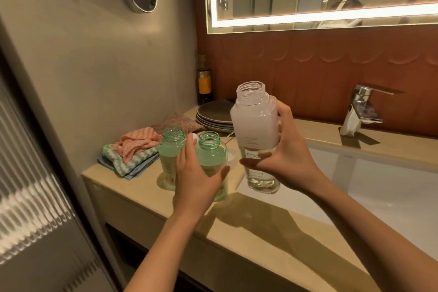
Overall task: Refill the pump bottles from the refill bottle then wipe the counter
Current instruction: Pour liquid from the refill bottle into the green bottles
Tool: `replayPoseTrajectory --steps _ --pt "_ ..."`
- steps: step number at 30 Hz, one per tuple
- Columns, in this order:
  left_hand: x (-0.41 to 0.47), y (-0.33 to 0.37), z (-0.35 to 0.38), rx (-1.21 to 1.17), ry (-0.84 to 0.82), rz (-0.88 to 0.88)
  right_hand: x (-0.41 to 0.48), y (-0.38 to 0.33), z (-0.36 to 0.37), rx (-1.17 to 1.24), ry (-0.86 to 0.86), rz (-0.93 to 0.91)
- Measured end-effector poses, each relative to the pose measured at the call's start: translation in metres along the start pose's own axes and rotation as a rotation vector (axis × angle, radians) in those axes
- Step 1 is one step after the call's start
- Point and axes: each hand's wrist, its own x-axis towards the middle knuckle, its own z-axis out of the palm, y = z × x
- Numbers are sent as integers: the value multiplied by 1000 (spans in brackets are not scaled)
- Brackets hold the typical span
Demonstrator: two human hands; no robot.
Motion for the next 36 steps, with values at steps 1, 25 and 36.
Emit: replayPoseTrajectory --steps 1,25,36 --pt "1 0 3 12 2 -1 6 4 -1 -14 3 -4" --pt "-30 -21 31 -419 25 14 35 50 -13 -273 -267 -8" --pt "-31 -24 39 -448 4 3 36 54 -18 -402 -360 24"
